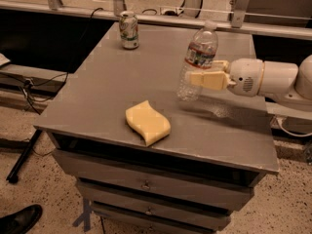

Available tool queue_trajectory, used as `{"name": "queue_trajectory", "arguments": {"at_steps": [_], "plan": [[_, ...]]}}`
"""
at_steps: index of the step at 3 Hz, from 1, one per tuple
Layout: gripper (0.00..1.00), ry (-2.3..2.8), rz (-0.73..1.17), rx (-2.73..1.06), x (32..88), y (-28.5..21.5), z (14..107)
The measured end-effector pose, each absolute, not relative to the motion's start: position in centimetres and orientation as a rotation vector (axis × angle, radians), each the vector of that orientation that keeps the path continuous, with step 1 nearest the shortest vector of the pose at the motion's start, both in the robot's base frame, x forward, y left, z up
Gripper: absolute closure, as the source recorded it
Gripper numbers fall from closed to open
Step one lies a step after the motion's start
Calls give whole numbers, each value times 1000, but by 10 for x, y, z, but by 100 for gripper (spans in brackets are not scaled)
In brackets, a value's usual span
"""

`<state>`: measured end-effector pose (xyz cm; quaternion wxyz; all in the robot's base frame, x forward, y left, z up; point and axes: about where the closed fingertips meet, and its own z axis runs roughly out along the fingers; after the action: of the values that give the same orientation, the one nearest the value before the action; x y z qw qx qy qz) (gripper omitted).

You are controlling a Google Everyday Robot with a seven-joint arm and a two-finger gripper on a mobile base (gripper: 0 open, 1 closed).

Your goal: Move water bottle near sponge

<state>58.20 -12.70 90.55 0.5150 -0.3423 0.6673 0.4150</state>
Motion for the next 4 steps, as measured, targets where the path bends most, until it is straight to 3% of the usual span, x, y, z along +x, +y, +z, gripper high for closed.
{"name": "queue_trajectory", "arguments": {"at_steps": [3, 4], "plan": [[100, 1512, 1030, -989, 552, -84, 879], [84, 1491, 1023, -1028, 550, -81, 872]]}}
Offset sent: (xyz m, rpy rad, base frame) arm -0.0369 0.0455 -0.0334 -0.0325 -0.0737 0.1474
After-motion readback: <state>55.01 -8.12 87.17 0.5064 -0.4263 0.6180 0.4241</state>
